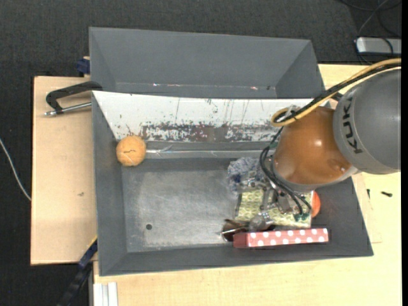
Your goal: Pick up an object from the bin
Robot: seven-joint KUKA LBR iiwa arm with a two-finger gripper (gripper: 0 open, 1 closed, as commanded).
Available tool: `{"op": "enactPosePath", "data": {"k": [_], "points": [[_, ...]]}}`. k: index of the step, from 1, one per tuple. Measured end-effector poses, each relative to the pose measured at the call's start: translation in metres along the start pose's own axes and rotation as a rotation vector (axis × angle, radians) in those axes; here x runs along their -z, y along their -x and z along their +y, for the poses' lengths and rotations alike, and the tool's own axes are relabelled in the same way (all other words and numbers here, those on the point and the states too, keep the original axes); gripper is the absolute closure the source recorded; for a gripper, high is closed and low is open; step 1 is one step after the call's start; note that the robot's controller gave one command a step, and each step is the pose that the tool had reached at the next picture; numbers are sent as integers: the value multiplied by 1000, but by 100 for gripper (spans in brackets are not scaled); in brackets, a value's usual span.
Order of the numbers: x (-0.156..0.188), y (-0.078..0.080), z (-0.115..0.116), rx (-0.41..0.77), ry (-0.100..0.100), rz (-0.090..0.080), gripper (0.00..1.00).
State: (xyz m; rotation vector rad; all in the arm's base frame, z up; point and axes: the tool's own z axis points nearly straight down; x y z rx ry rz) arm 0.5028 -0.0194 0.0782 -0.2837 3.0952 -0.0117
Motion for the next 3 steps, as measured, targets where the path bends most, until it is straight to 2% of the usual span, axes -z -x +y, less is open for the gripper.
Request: {"op": "enactPosePath", "data": {"k": [1, 2, 3], "points": [[-4, 6, -11, -53, 15, 24, 100], [-4, 6, -11, -52, 16, 24, 100], [133, 14, -27, -32, 11, 29, 100]]}}
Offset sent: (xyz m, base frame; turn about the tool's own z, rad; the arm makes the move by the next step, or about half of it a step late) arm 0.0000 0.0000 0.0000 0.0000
